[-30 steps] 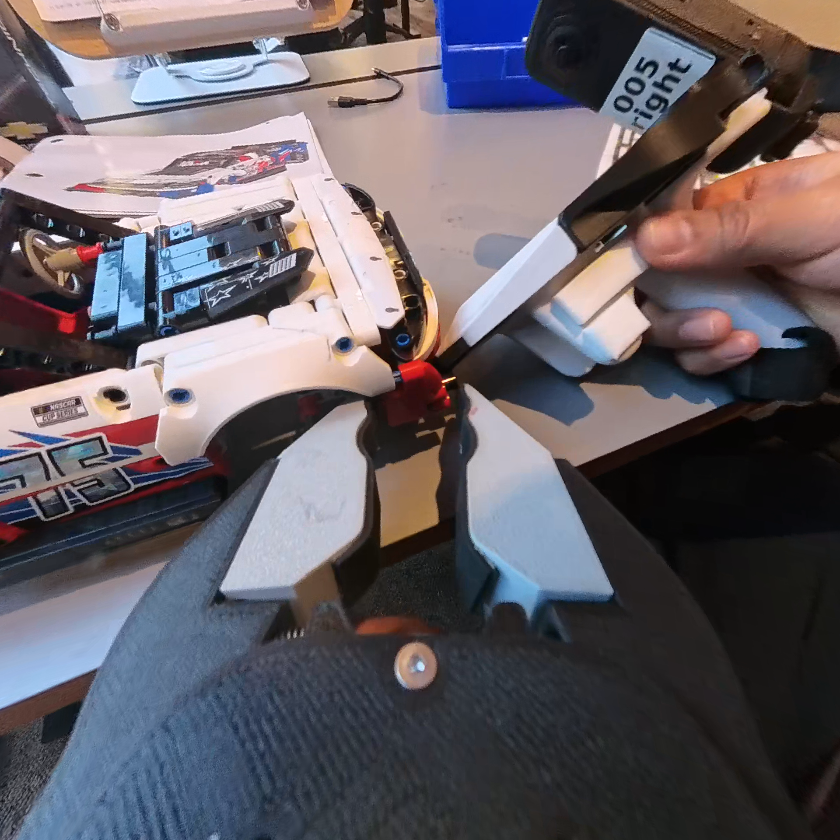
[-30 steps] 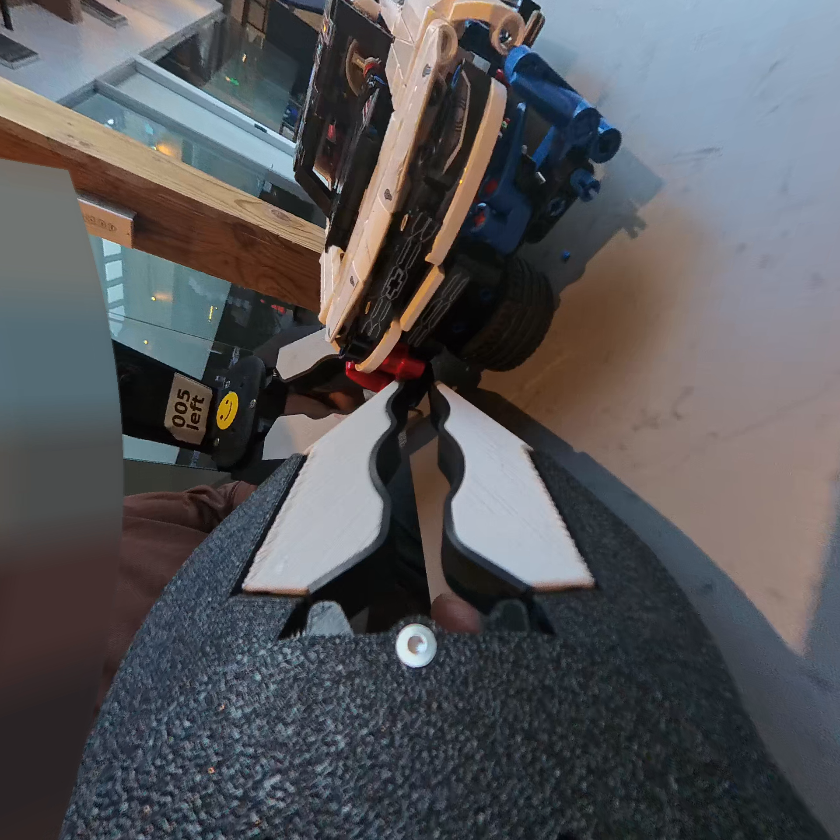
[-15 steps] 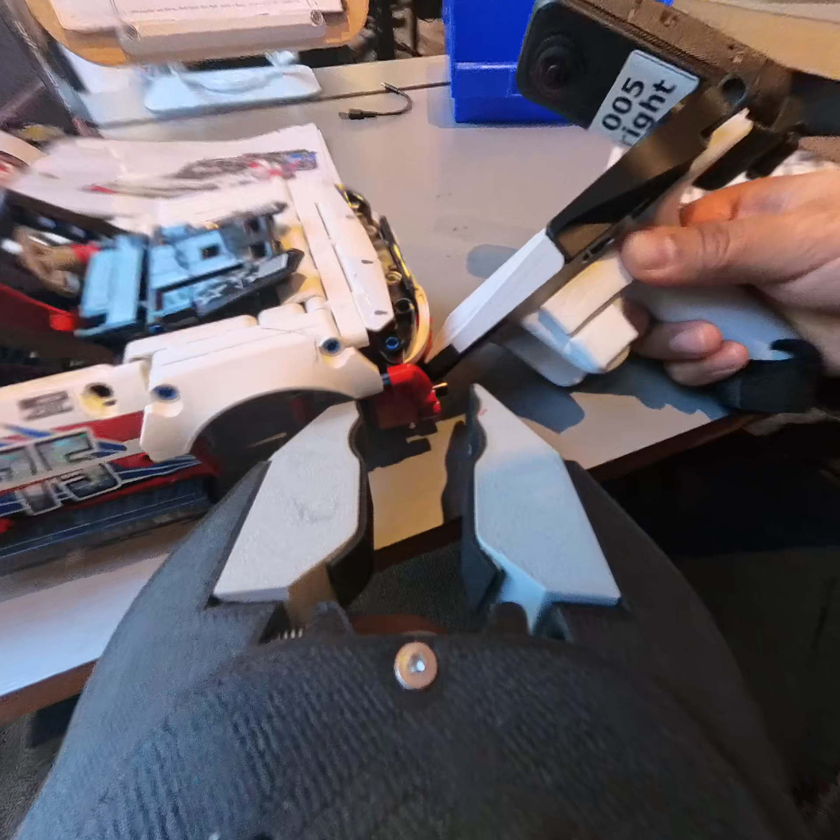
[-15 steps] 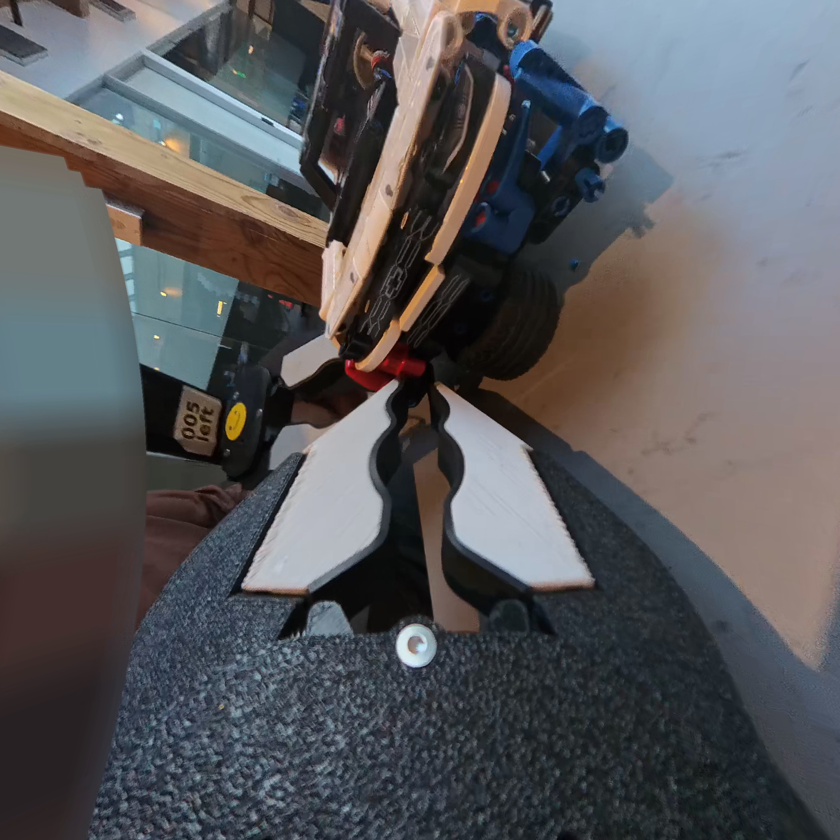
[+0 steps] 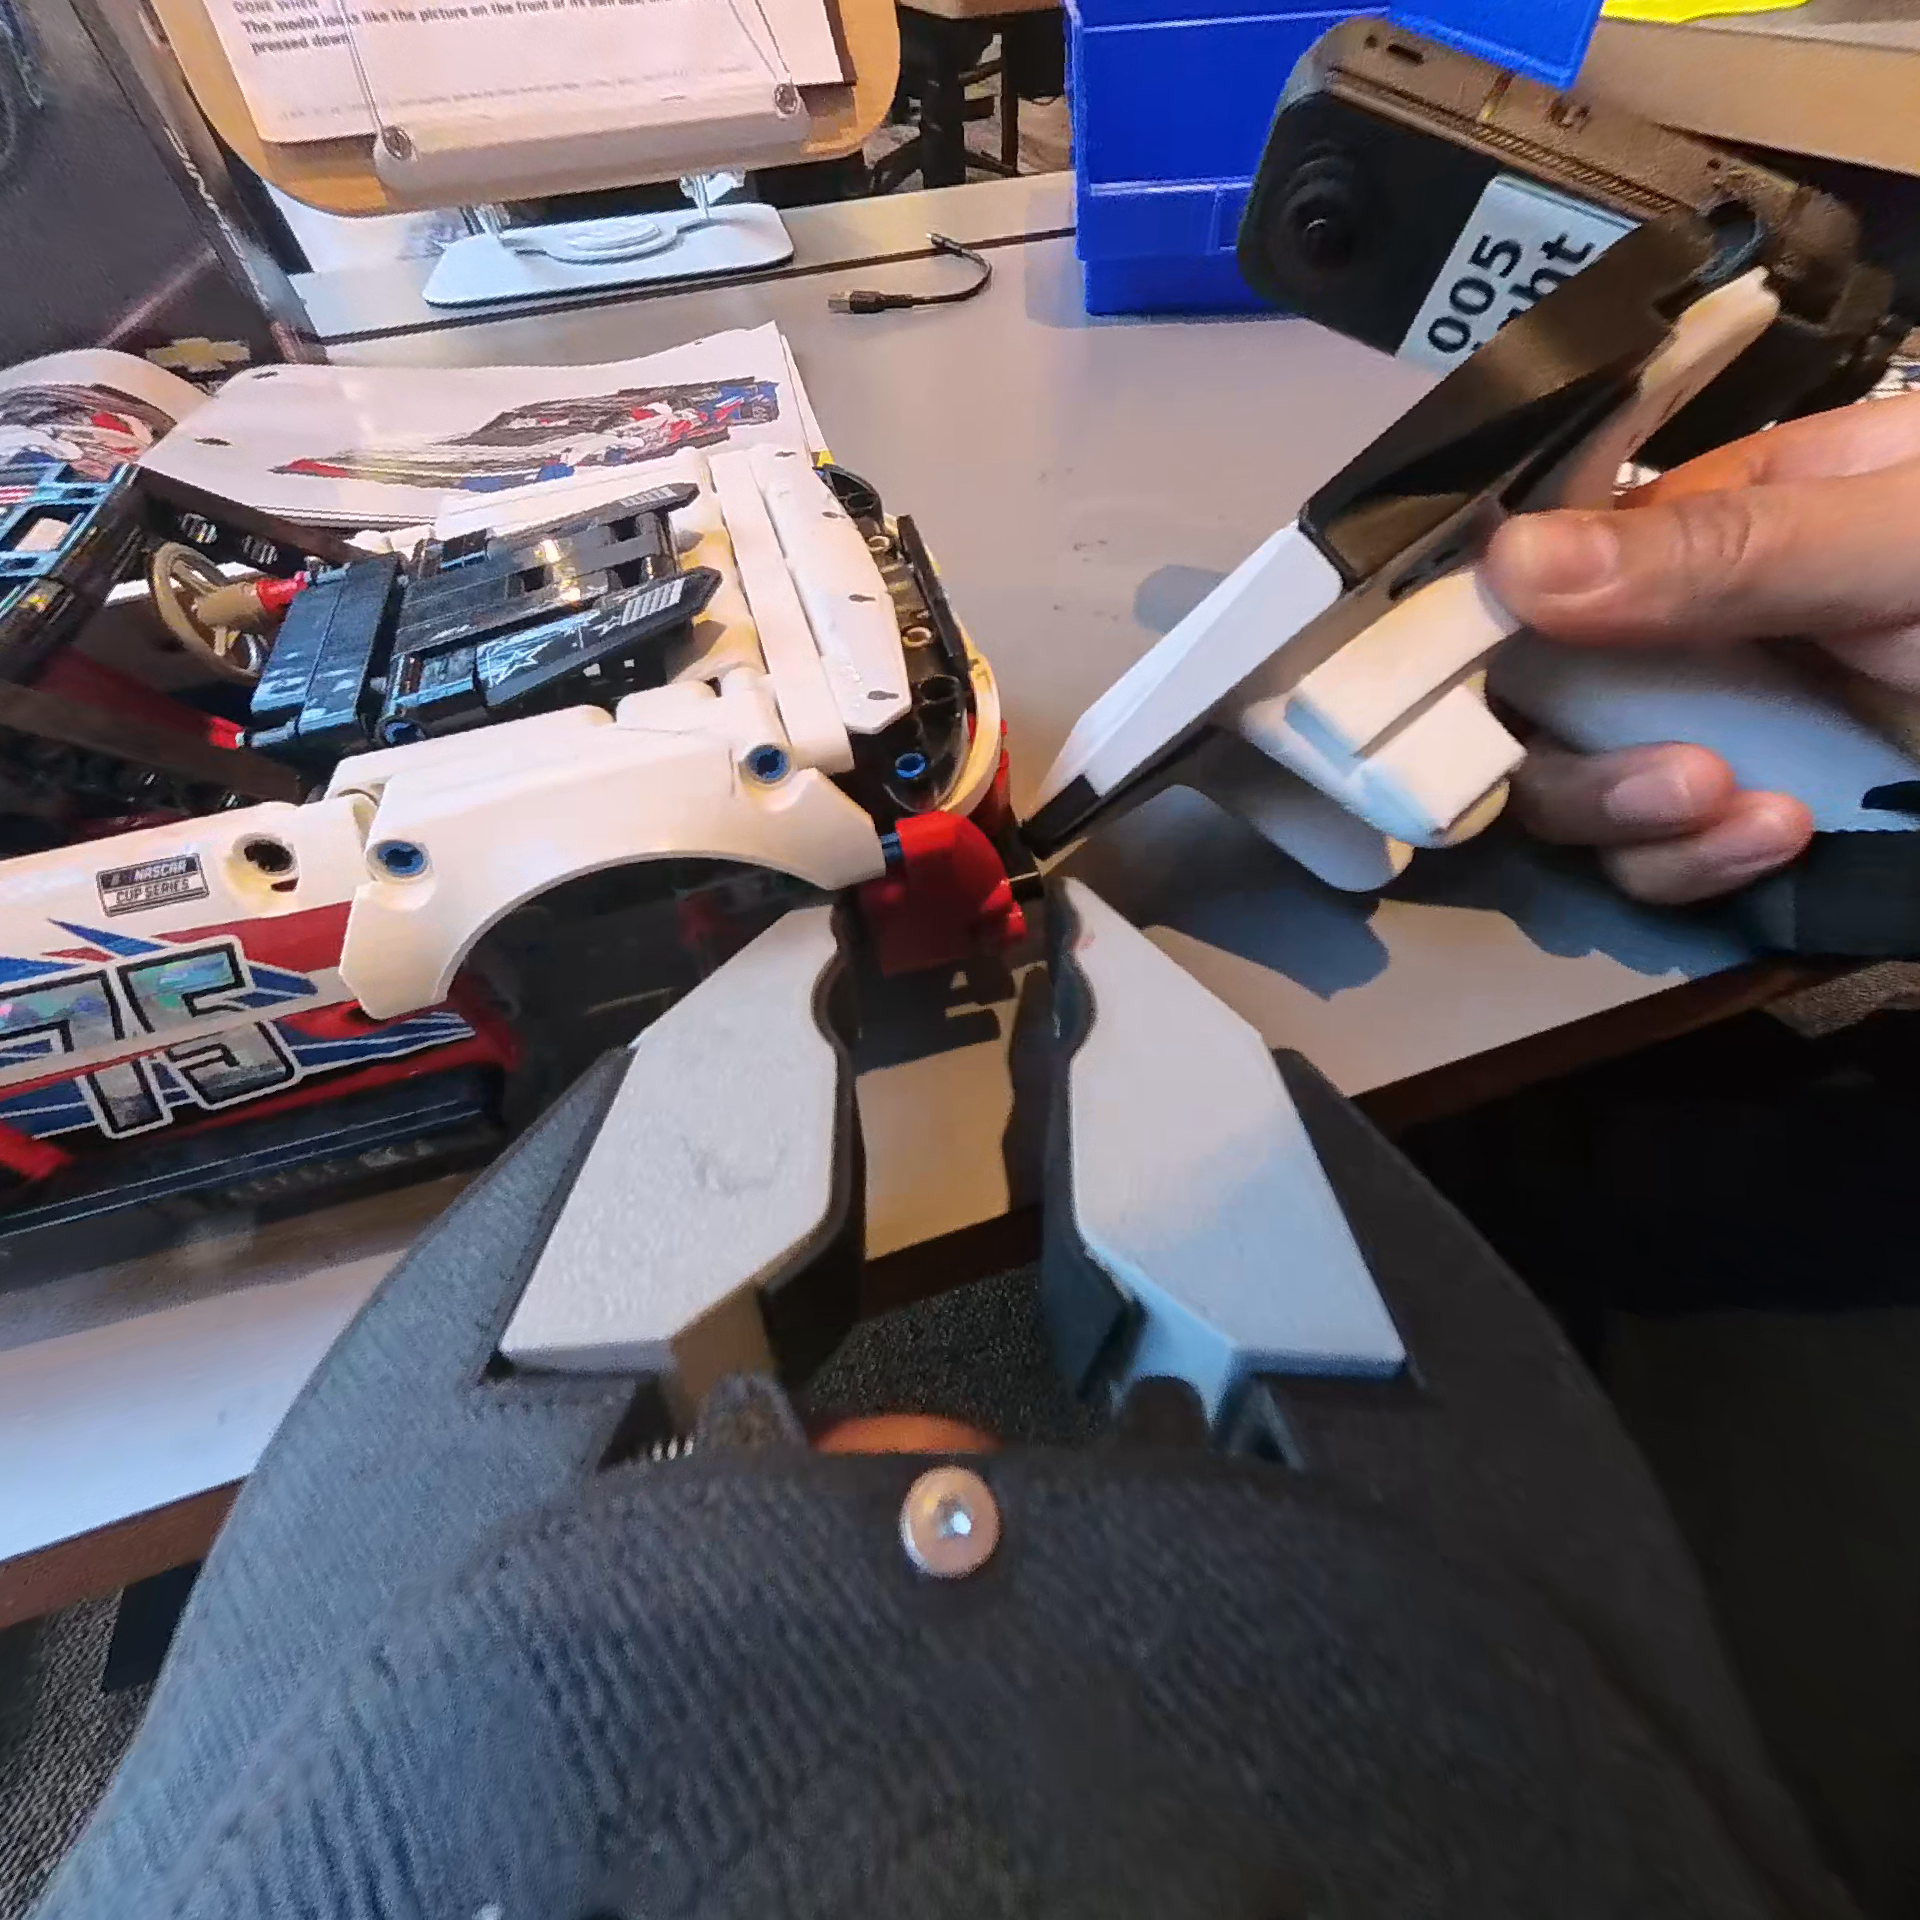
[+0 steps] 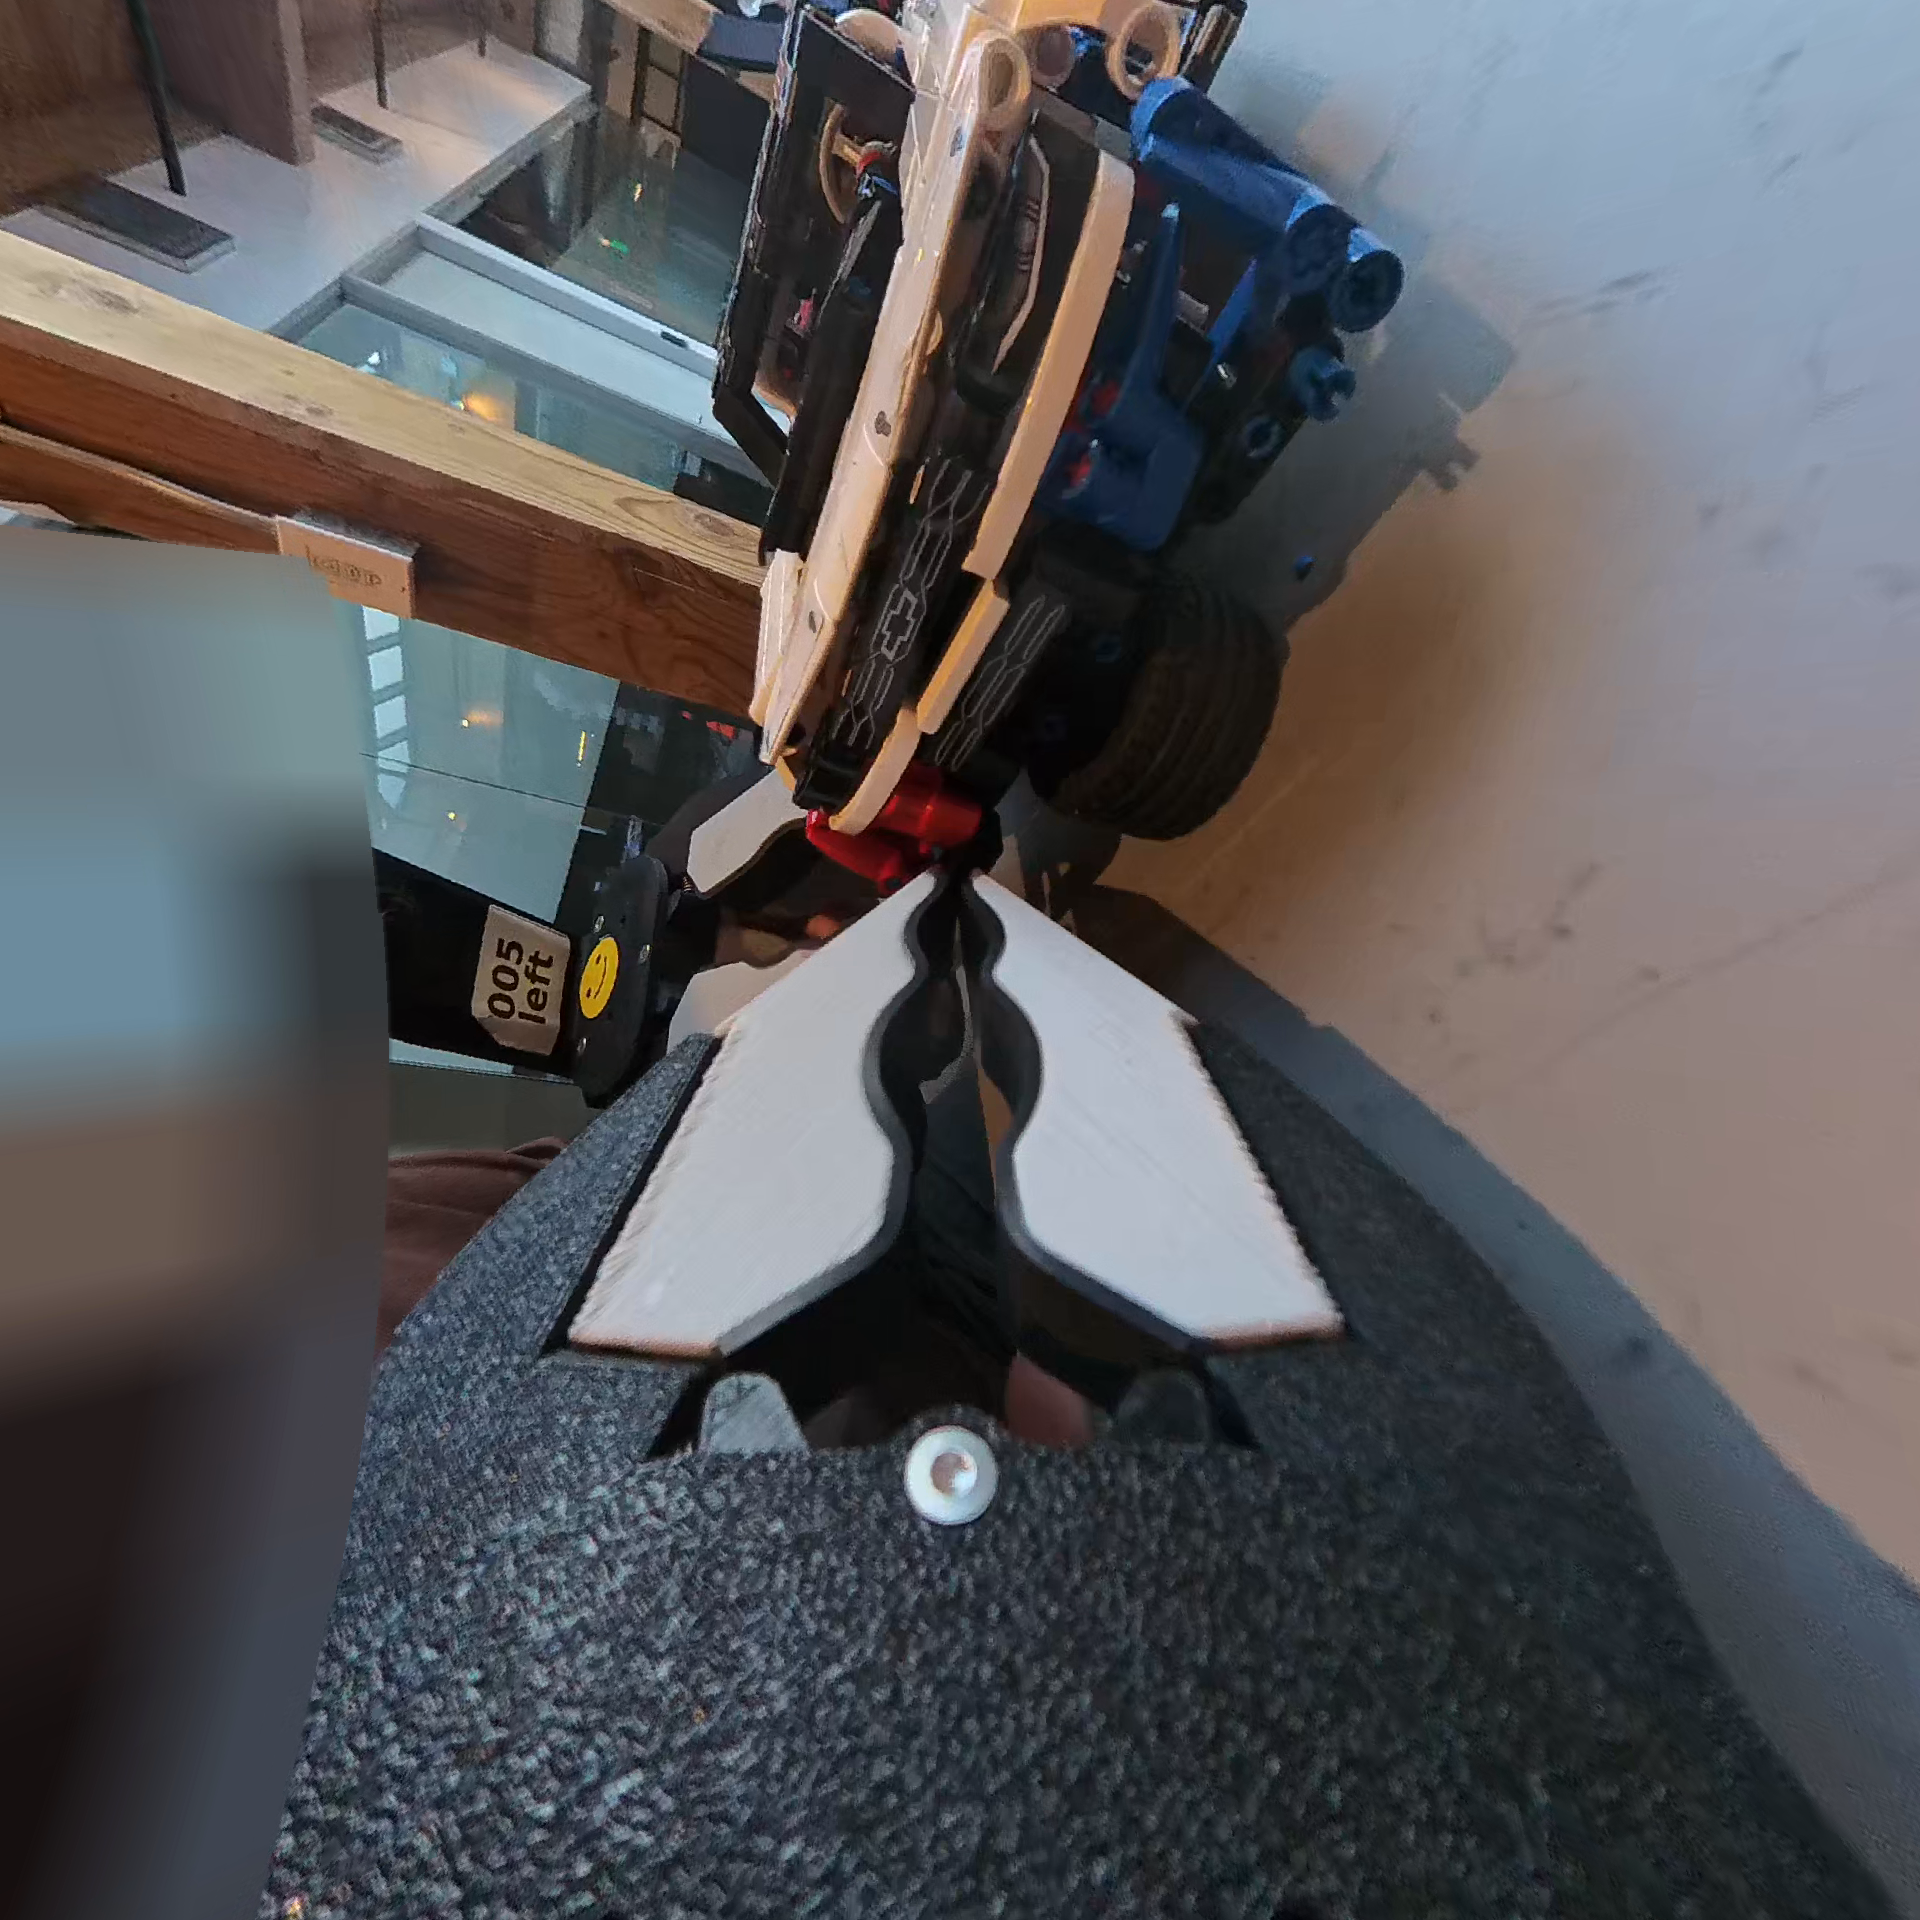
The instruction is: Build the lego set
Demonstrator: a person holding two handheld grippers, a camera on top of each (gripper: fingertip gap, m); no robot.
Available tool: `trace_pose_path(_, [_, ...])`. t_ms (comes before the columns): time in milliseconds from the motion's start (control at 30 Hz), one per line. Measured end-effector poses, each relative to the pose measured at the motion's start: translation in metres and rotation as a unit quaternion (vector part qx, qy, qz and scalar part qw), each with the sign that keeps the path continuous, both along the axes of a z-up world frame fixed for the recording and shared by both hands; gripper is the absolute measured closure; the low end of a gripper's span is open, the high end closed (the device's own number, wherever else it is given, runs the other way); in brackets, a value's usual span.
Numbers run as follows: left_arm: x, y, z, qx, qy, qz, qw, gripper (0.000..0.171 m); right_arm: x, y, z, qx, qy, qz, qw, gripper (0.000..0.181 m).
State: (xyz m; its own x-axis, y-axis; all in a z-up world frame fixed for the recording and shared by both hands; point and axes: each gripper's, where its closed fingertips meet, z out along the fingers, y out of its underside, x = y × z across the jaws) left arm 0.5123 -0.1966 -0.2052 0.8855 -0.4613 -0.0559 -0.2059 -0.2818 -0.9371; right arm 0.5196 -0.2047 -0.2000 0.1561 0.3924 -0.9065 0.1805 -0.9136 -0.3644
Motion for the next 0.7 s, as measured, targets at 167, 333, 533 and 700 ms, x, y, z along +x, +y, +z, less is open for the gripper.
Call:
trace_pose_path(167, [-0.0003,-0.0002,0.0000,-0.001,0.000,-0.002,1.000,0.140,-0.0002,0.0001,0.0002,-0.005,0.003,0.000,1.000,0.181])
trace_pose_path(333, [-0.0006,0.0004,-0.0004,-0.005,0.000,-0.002,1.000,0.140,-0.0014,0.0002,-0.0004,0.009,-0.004,-0.002,1.000,0.181])
trace_pose_path(533, [-0.0013,0.0010,-0.0007,-0.015,-0.009,0.000,1.000,0.141,-0.0040,-0.0011,-0.0002,0.009,-0.004,0.001,1.000,0.181])
trace_pose_path(700, [-0.0026,0.0023,-0.0017,-0.019,-0.002,0.007,1.000,0.141,-0.0067,0.0006,-0.0013,0.012,-0.009,0.006,1.000,0.181])
